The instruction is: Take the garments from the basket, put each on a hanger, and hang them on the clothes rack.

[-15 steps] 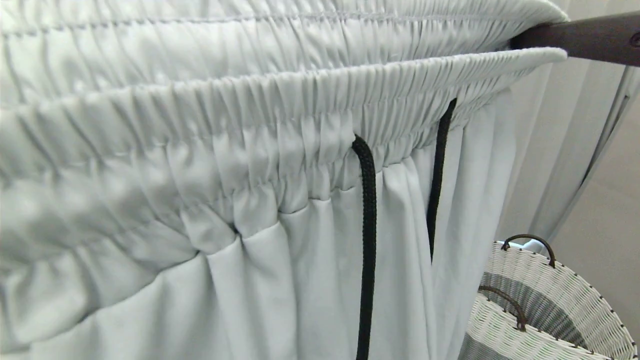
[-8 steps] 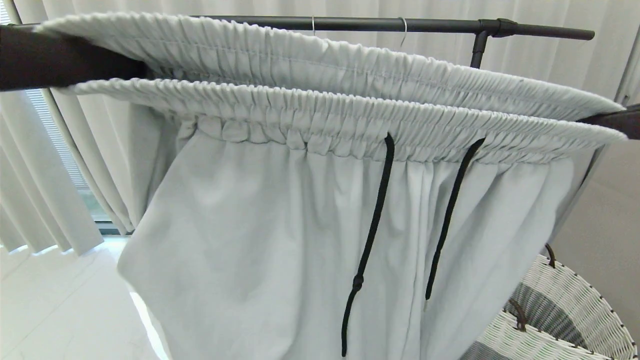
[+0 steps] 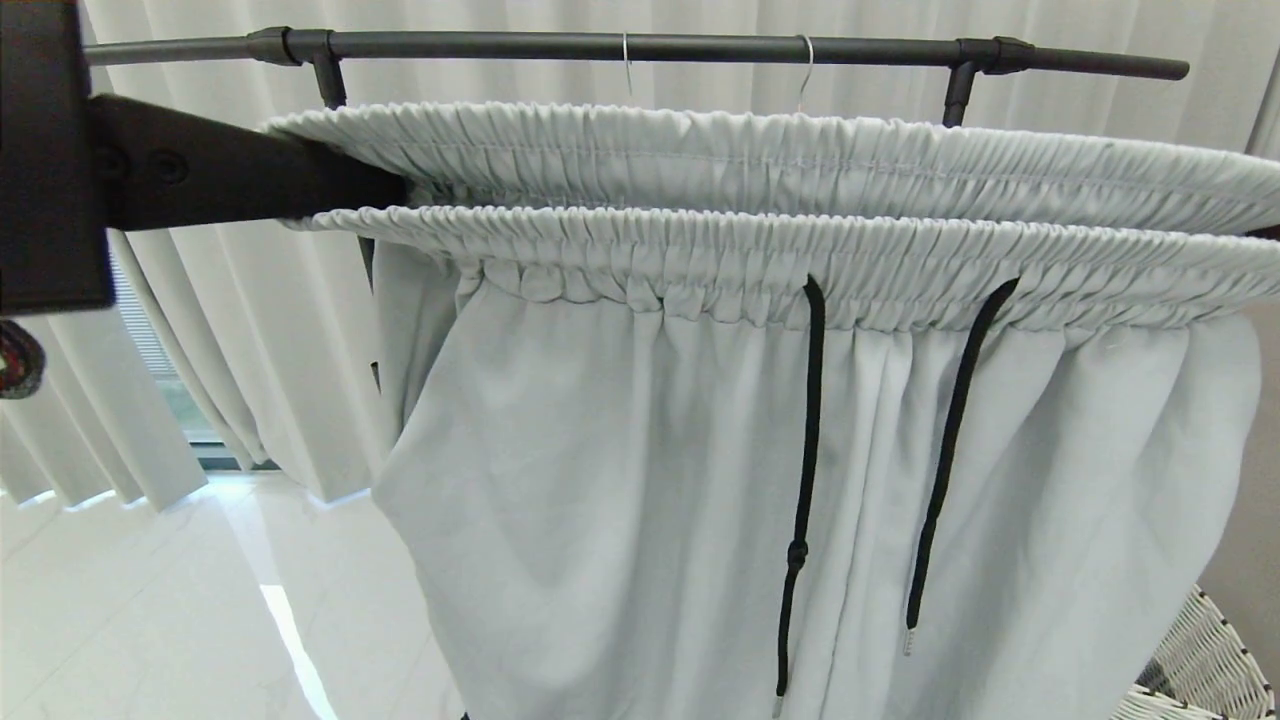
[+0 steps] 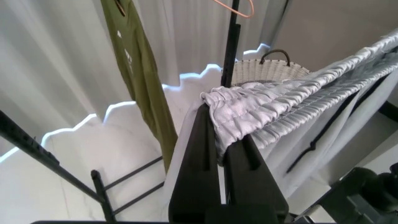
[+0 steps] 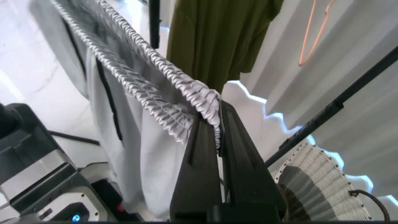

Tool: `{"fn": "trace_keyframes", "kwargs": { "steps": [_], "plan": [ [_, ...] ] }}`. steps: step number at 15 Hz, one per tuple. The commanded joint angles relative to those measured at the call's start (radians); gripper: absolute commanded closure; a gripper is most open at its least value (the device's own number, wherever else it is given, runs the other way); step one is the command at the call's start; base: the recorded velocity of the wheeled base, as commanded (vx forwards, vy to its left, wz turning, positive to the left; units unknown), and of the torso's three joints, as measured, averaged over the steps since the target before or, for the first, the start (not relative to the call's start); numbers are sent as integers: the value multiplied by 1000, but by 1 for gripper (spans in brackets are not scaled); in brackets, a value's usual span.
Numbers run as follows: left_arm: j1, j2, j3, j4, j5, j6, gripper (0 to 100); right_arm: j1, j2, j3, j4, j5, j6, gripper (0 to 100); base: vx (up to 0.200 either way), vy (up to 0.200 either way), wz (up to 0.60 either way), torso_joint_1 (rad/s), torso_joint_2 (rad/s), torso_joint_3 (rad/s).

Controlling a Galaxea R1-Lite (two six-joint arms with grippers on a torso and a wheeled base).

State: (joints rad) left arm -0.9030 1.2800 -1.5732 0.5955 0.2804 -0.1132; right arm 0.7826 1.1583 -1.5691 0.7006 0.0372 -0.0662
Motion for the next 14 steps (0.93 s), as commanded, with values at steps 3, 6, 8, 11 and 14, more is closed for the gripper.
{"fn": "trace_keyframes", "kwargs": {
  "steps": [3, 6, 8, 11, 14],
  "plan": [
    [-1, 10, -1, -11, 0, 4, 100, 17, -20, 17, 0, -2, 0, 100, 0, 0, 0, 0, 0, 0],
    [-1, 9, -5, -16, 2, 9, 100, 17, -20, 15, -1, -3, 0, 100, 0, 0, 0, 0, 0, 0],
    [-4, 9, -8, -23, 2, 55, 100, 15, -19, 15, -1, -5, 0, 100, 0, 0, 0, 0, 0, 0],
    [-4, 10, -8, -23, 0, 70, 100, 17, -22, 17, 10, -5, 0, 100, 0, 0, 0, 0, 0, 0],
    [-4, 10, -8, -25, 0, 69, 100, 17, -37, 47, 22, 1, -4, 0, 0, 0, 0, 0, 0, 0]
  ]
}}
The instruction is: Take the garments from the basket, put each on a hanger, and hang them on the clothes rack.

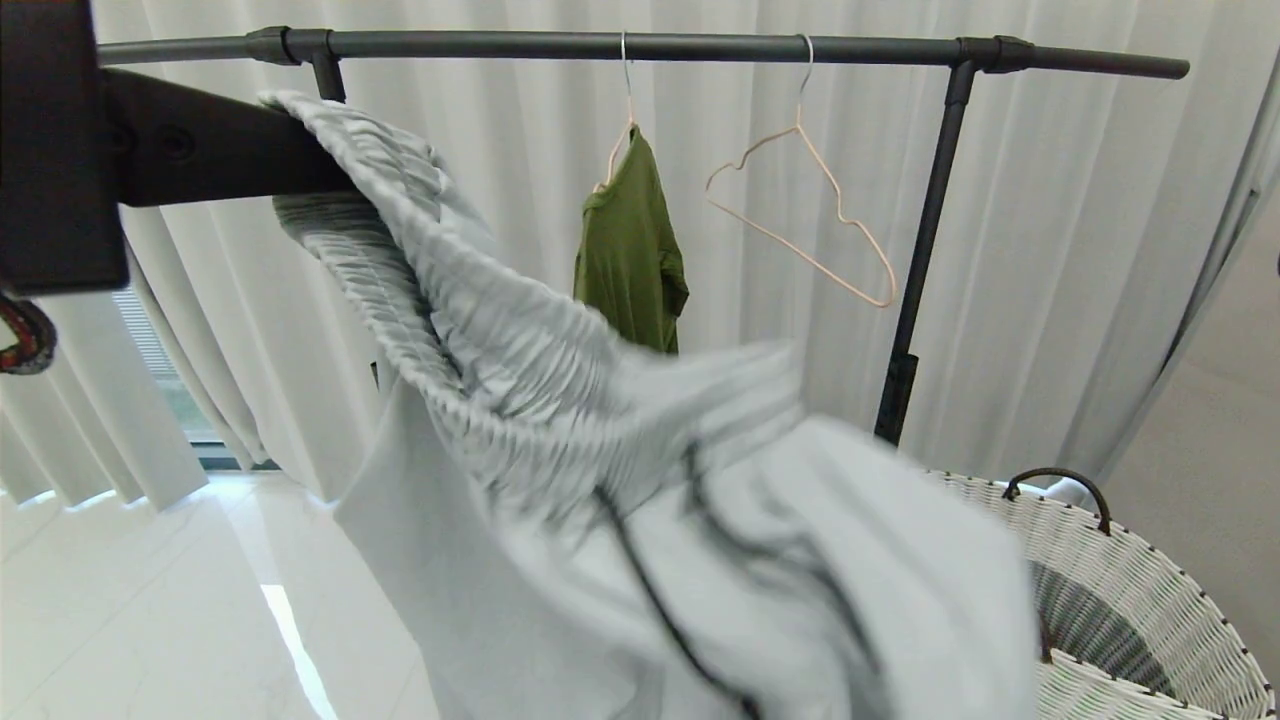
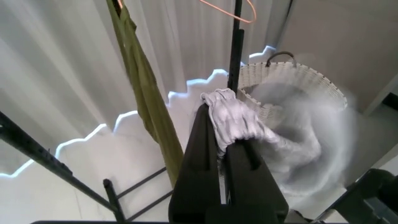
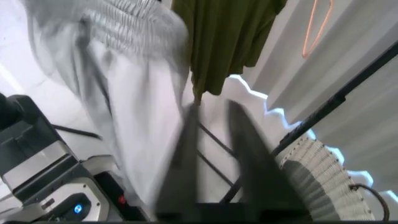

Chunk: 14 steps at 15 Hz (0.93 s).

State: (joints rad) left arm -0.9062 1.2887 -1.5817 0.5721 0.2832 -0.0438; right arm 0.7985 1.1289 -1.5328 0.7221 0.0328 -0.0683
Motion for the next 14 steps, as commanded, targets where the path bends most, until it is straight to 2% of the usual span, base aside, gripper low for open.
{"fn": "trace_keyframes", "kwargs": {
  "steps": [1, 4, 5, 7, 9, 12, 14],
  "plan": [
    [0, 1, 2, -1, -2, -1, 100, 8, -15, 37, -4, 6, -4, 0, 0, 0, 0, 0, 0, 0],
    [3, -5, 8, 0, 2, 2, 100, 10, -21, 56, 0, -24, -5, 0, 0, 0, 0, 0, 0, 0],
    [7, -11, 12, 0, 31, 5, 100, -16, -9, 57, 16, -102, -5, 0, 0, 0, 0, 0, 0, 0],
    [46, -17, 54, 2, 133, 21, 100, -48, 15, 74, 83, -317, -4, 0, 0, 0, 0, 0, 0, 0],
    [109, -28, 95, 2, 185, 45, 100, -65, 18, 125, 76, -404, -7, 0, 0, 0, 0, 0, 0, 0],
    [202, -58, 138, 0, 185, 122, 100, -88, 6, 184, 76, -539, -39, 0, 0, 0, 0, 0, 0, 0],
    [213, -71, 149, 0, 185, 131, 100, -96, 6, 186, 74, -547, -38, 0, 0, 0, 0, 0, 0, 0]
  ]
}}
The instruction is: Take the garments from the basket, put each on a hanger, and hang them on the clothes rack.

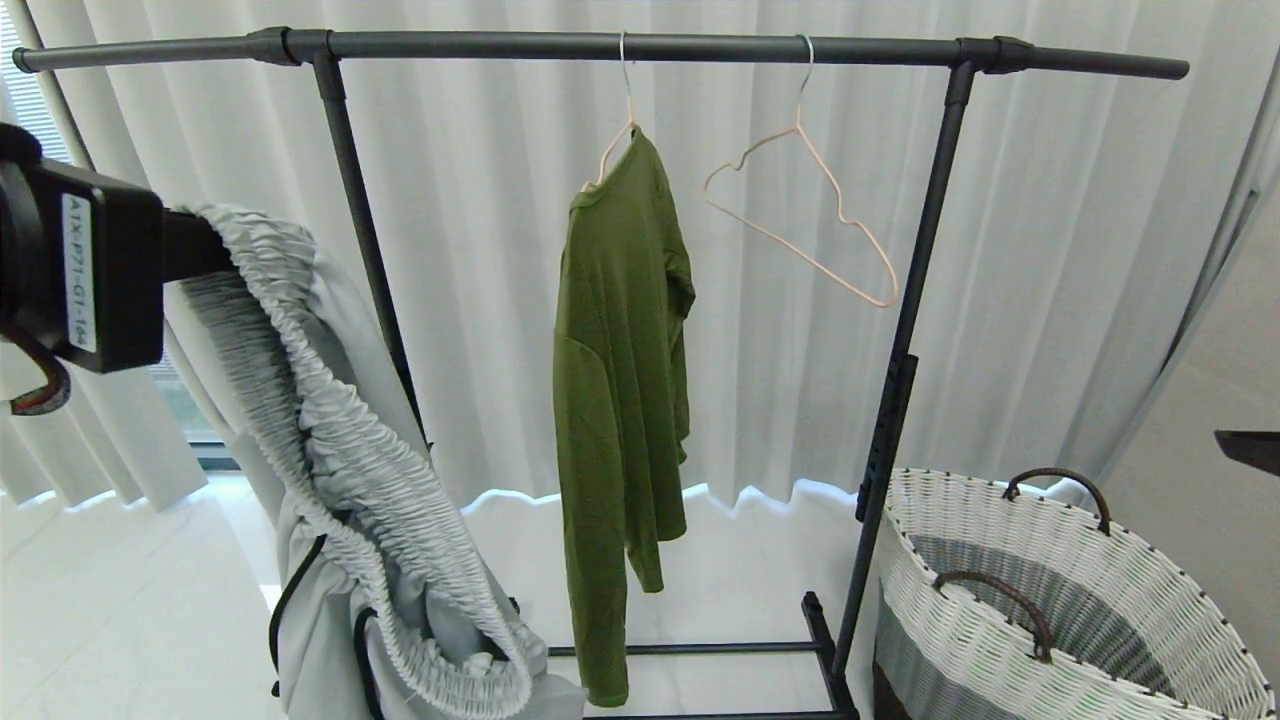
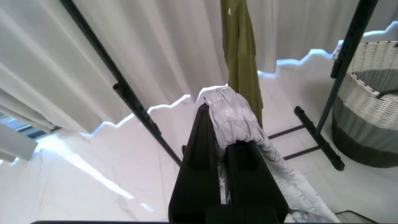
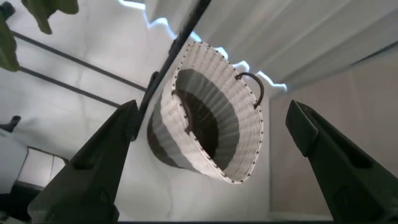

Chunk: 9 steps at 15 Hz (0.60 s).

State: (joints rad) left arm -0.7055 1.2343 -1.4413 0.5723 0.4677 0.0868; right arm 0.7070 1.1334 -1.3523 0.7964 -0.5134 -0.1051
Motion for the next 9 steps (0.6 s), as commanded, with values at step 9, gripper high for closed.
{"fn": "trace_keyframes", "kwargs": {
  "steps": [9],
  "plan": [
    [11, -79, 64, -5, 0, 11, 100, -69, 11, 64, -200, 133, 82, 0, 0, 0, 0, 70, -270, -206]
  ]
}}
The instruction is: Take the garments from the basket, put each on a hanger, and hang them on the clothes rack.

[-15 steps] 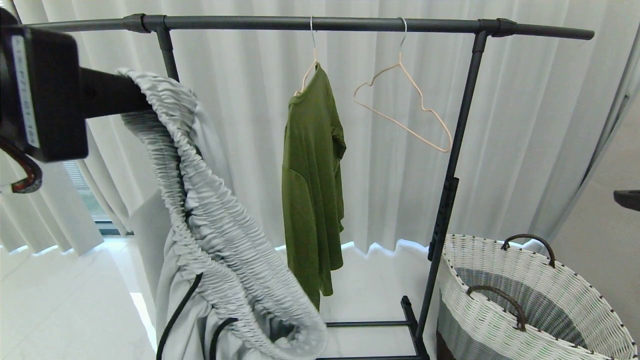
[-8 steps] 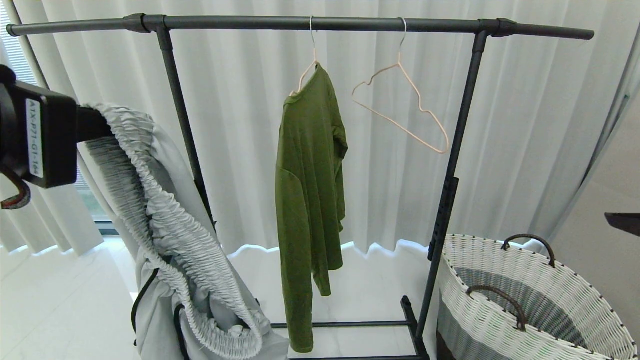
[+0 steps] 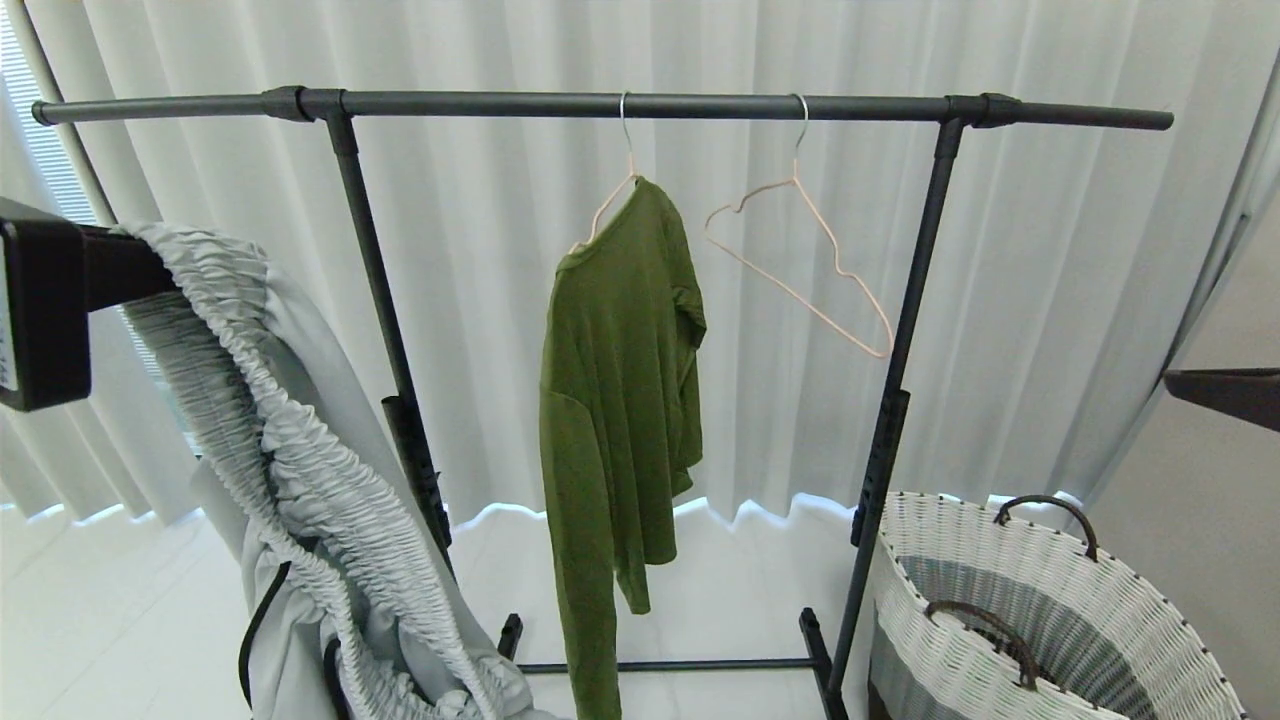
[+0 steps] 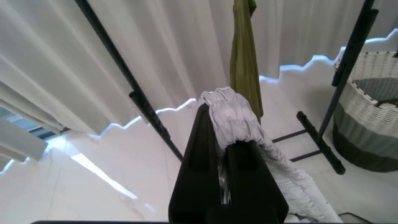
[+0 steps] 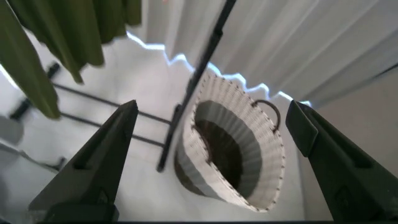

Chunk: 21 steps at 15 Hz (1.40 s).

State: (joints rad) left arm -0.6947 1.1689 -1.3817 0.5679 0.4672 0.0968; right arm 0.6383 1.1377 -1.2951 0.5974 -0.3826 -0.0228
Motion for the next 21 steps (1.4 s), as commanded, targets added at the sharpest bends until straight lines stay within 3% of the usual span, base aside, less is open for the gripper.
{"fn": "trace_keyframes", "kwargs": {
  "steps": [1, 10, 13, 17, 21],
  "plan": [
    [0, -25, 12, 3, 1, 8, 100, -2, 7, 13, -11, 4, 12, 0, 0, 0, 0, 129, -456, -315],
    [0, -26, 16, 0, 1, 11, 100, -2, 4, 39, -27, 10, 26, 0, 0, 0, 600, 177, -479, -305],
    [0, -28, 18, 0, 1, 11, 100, -25, 4, 102, -122, 4, 9, 0, 0, 0, 0, 142, -334, -201],
    [0, -26, 24, 0, 1, 9, 100, -106, -3, 140, -143, 1, -94, 0, 0, 0, 0, 16, -43, -22],
    [0, -25, 24, 0, 1, 9, 100, -134, -1, 142, -143, 1, -97, 0, 0, 0, -300, -1, 0, 1]
  ]
}}
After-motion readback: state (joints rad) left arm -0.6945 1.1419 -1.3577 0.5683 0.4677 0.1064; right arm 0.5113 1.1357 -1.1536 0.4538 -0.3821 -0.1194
